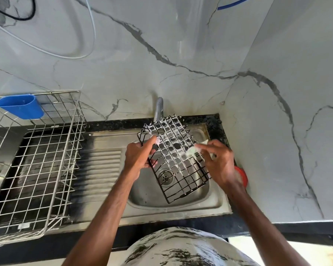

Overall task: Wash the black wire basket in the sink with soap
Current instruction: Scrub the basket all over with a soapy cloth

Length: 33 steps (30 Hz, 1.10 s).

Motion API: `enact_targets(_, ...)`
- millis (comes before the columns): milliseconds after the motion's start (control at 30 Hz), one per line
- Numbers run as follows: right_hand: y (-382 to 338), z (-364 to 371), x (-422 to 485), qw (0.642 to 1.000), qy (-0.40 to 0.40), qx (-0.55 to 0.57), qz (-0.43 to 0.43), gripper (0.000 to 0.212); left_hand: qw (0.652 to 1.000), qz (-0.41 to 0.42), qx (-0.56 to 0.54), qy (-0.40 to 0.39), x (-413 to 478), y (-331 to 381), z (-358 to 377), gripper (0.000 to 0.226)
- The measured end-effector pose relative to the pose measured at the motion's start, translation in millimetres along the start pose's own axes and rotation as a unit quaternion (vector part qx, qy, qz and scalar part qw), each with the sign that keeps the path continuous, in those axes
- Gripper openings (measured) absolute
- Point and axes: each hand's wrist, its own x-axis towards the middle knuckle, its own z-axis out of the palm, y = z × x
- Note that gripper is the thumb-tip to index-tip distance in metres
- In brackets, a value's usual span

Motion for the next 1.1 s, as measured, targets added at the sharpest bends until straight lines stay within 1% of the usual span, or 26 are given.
enact_targets(67,0.4,4.9,8.1,1.000,0.013,0.000,0.017,0.033,1.000,-0.001,0.006,-0.005,-1.1,-3.1,3.6,0.042)
enact_targets(167,-20.9,16.9,7.3,1.000,0.023,-0.005,0.005,0.031,1.000,-0.004,0.001,-0.011,-1.2,-4.3,5.6,0.040)
enact_targets(300,-31.1,15.0,-17.3,0.996,-0.029,-0.005,-0.082,0.024,1.000,-0.013,-0.003,0.002,0.6,-2.6,-0.4,0.042)
enact_targets(333,-25.0,10.3,-21.2,0.996,-0.030,-0.009,-0.078,0.025,1.000,-0.013,-0.004,0.004,1.8,-2.3,-2.5,0.044)
enact_targets(433,-7.6,-3.0,-22.8,1.000,0.021,-0.018,-0.002,0.029,1.000,-0.022,-0.015,0.008,3.8,-3.2,-4.8,0.045)
enact_targets(500,-12.3,-1.8,-25.2,0.999,0.038,-0.023,0.006,0.028,0.999,-0.034,-0.023,0.007,3.1,-2.5,-2.0,0.042)
enact_targets(567,-31.9,5.0,-34.2,0.999,0.020,-0.006,-0.025,0.028,0.999,-0.036,-0.026,0.008,1.7,-1.7,1.5,0.036)
enact_targets(667,-59.4,16.8,-55.3,0.994,-0.047,0.012,-0.103,0.031,0.999,-0.035,-0.025,-0.002,0.4,-1.6,4.2,0.036)
enact_targets(733,-58.8,17.9,-59.6,0.987,-0.082,0.016,-0.140,0.033,0.999,-0.033,-0.021,-0.005,0.4,-1.6,4.8,0.036)
enact_targets(767,-52.2,15.2,-56.3,0.986,-0.083,0.013,-0.142,0.031,0.999,-0.030,-0.020,-0.004,0.8,-1.5,4.7,0.036)
enact_targets(833,-33.5,4.8,-44.3,0.993,-0.046,-0.014,-0.110,0.028,0.999,-0.030,-0.019,-0.002,2.0,-2.9,3.3,0.037)
enact_targets(900,-16.2,-8.4,-30.5,0.999,0.010,-0.031,-0.039,0.028,0.999,-0.030,-0.024,0.003,2.2,-2.9,1.4,0.043)
enact_targets(967,-11.0,-13.8,-24.3,0.999,0.033,-0.041,0.005,0.028,0.999,-0.028,-0.028,0.010,1.9,-3.5,2.0,0.046)
enact_targets(1033,-18.1,-9.3,-27.7,0.999,0.040,-0.034,-0.008,0.026,0.999,-0.024,-0.036,0.018,0.5,-2.7,3.5,0.039)
enact_targets(1100,-33.9,1.0,-37.8,0.999,0.019,-0.008,-0.038,0.023,0.999,-0.024,-0.040,0.018,0.3,-3.1,5.0,0.035)
